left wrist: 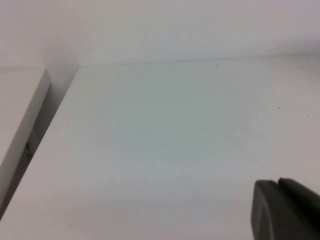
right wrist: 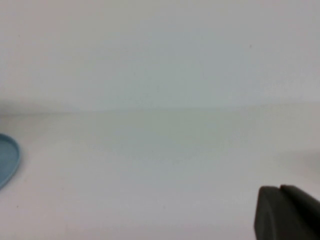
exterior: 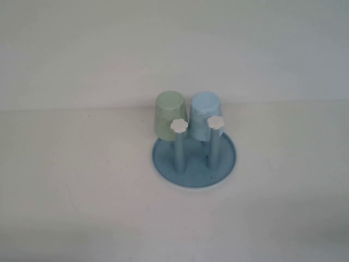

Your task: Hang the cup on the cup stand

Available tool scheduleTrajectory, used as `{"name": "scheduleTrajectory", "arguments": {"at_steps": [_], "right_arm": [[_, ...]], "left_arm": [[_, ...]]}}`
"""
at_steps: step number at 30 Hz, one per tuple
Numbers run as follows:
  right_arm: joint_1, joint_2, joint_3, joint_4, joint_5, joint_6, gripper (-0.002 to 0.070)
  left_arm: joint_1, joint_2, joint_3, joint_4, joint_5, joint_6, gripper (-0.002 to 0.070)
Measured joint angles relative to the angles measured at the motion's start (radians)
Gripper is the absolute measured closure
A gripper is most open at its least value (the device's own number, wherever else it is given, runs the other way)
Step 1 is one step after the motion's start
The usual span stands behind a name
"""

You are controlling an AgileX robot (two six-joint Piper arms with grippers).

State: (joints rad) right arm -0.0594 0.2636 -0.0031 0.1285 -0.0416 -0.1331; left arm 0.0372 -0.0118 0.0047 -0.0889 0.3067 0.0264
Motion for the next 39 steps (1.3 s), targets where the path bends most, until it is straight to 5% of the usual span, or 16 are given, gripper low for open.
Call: {"name": "scheduleTrajectory", "arguments": {"at_steps": [7, 15, 39], "right_arm": [[0.0, -0.255, 0.028, -0.06, 0.117, 0.023, 0.0676], [0.0, -0.272, 0.03, -0.083, 0.383, 0.107, 0.0676], [0.0, -0.272, 0.03, -0.103, 0.395, 0.061, 0.0676]], "left_arm": [[0.0, 0.0, 0.0, 0.0, 0.0, 0.0, 0.0676], [0.0, 0.001, -0.002, 0.0, 0.002, 0.0, 0.0676], [0.0, 0.001, -0.002, 0.0, 0.002, 0.0, 0.0676]]}}
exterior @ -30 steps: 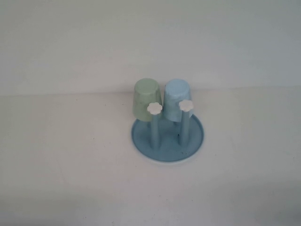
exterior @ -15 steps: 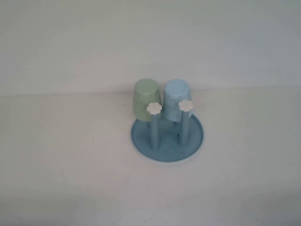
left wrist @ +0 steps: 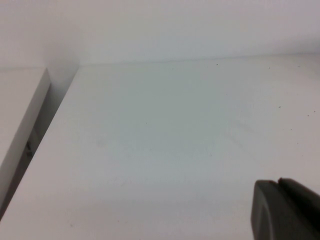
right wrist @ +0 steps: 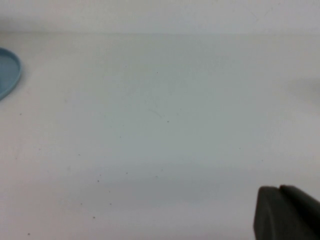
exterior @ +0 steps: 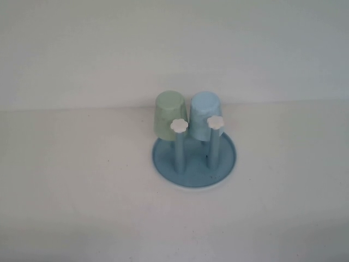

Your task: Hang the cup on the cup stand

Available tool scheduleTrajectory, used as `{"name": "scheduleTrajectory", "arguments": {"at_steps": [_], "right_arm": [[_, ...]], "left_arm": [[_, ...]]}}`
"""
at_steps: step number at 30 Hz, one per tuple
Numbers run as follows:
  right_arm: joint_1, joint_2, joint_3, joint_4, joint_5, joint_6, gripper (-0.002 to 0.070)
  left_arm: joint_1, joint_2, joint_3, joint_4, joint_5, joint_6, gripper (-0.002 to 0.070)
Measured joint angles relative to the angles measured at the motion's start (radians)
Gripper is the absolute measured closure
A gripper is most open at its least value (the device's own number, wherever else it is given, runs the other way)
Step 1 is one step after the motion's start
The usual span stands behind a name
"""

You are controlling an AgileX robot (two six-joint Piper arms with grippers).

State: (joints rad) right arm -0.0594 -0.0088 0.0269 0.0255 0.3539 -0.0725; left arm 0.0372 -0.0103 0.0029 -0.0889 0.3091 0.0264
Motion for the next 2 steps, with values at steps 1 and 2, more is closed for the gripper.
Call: {"name": "scheduleTrajectory", "arguments": {"at_steps": [1, 2], "right_arm": [[0.0, 0.0, 0.0, 0.0, 0.0, 0.0, 0.0676], [0.0, 0.0, 0.0, 0.0, 0.0, 0.0, 0.0676]], "left_arm": [[0.0, 0.0, 0.0, 0.0, 0.0, 0.0, 0.0676], [0.0, 0.0, 0.0, 0.0, 0.0, 0.0, 0.0676]]}}
